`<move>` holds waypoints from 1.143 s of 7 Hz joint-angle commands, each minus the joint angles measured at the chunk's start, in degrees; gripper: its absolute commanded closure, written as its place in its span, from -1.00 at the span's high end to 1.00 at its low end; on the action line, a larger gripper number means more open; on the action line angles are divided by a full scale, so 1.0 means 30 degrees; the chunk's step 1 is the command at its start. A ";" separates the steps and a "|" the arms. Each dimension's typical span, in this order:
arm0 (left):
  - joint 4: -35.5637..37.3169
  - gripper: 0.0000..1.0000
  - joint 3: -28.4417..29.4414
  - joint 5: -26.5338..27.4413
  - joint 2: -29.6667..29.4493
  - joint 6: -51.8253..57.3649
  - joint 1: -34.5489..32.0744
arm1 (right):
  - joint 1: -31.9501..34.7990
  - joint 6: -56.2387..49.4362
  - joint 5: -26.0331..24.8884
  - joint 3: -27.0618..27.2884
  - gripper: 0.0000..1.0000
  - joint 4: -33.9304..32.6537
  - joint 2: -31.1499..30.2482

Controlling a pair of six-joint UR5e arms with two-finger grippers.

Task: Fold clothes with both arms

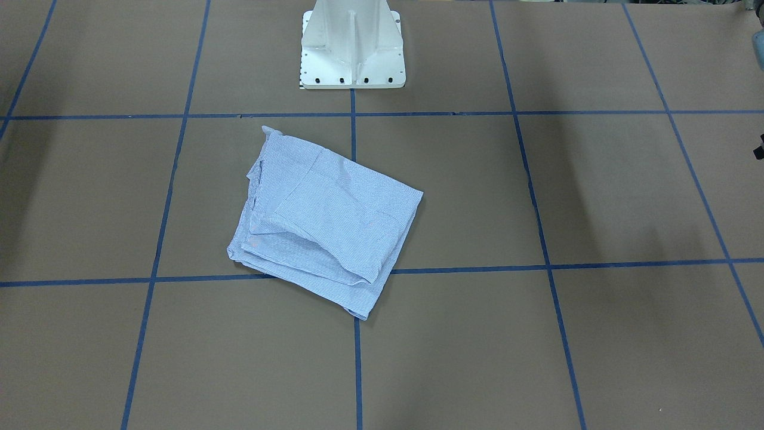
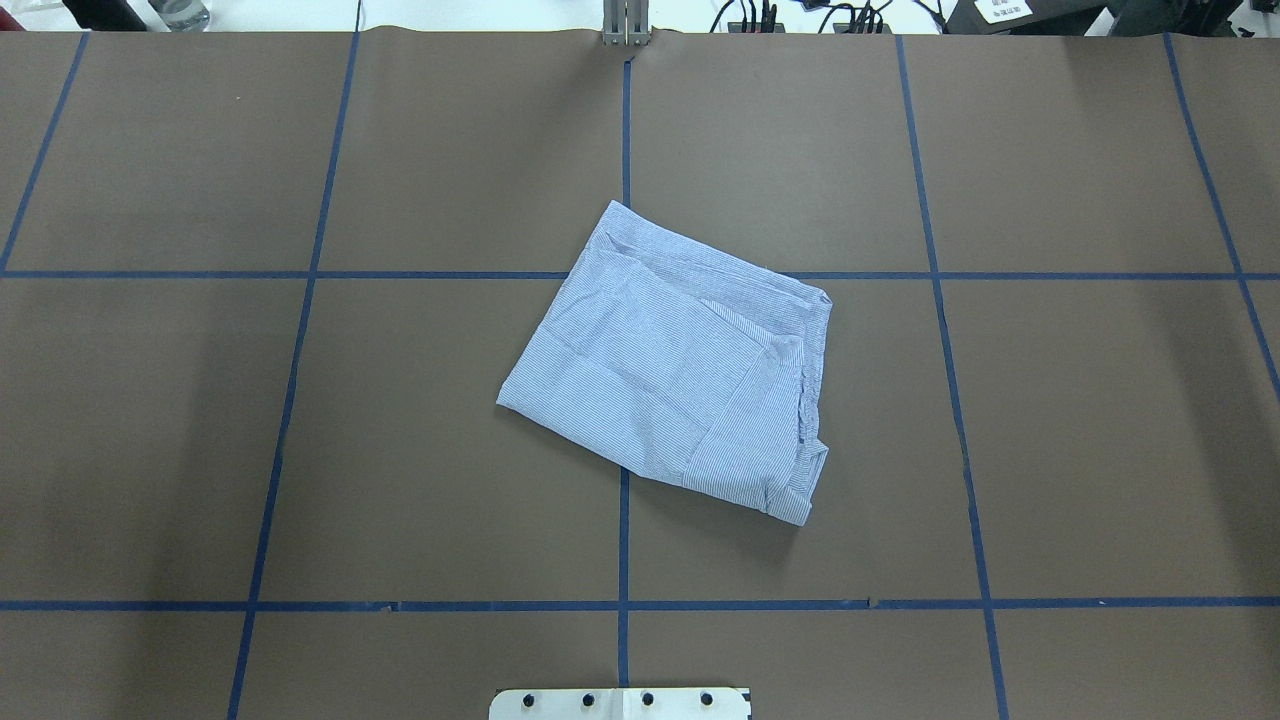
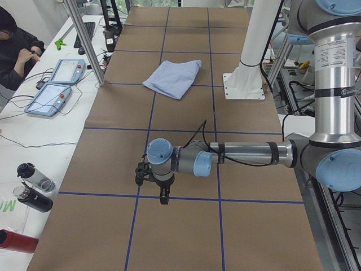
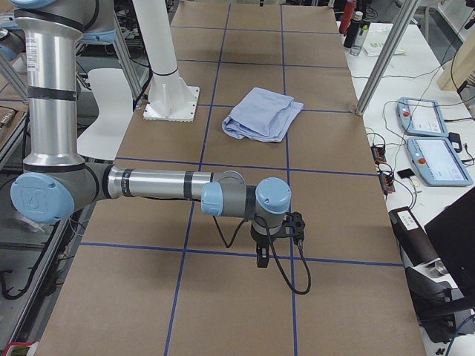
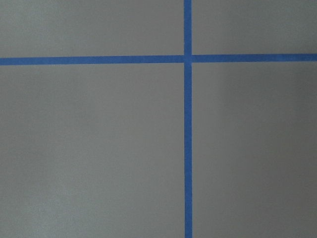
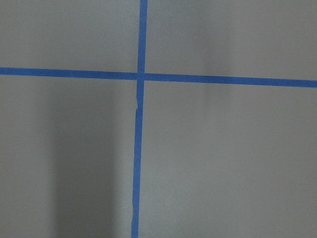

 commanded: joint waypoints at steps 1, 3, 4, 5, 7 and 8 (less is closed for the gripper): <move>-0.0001 0.98 -0.0001 0.0011 -0.0014 0.0052 0.0000 | 0.0000 -0.0029 0.0023 -0.0037 1.00 -0.0001 0.0027; -0.0001 0.98 -0.0059 0.0040 -0.0043 0.0052 0.0000 | 0.0000 -0.0058 -0.0006 -0.0096 1.00 -0.0030 -0.0003; 0.0057 0.98 -0.0204 0.0156 -0.0043 0.0110 0.0000 | 0.0000 -0.0058 -0.0006 -0.0096 1.00 -0.0030 -0.0003; 0.0145 0.98 -0.0293 0.0187 -0.0101 0.0168 -0.0058 | 0.0000 -0.0087 -0.0006 -0.0067 1.00 -0.0001 -0.0003; 0.0204 0.98 -0.0352 0.0187 -0.0160 0.0198 -0.0087 | -0.0030 -0.0058 -0.0006 -0.0067 1.00 -0.0001 -0.0003; 0.0204 0.98 -0.0468 0.0187 -0.0131 0.0198 -0.0117 | -0.0030 -0.0058 -0.0006 -0.0067 1.00 -0.0001 -0.0003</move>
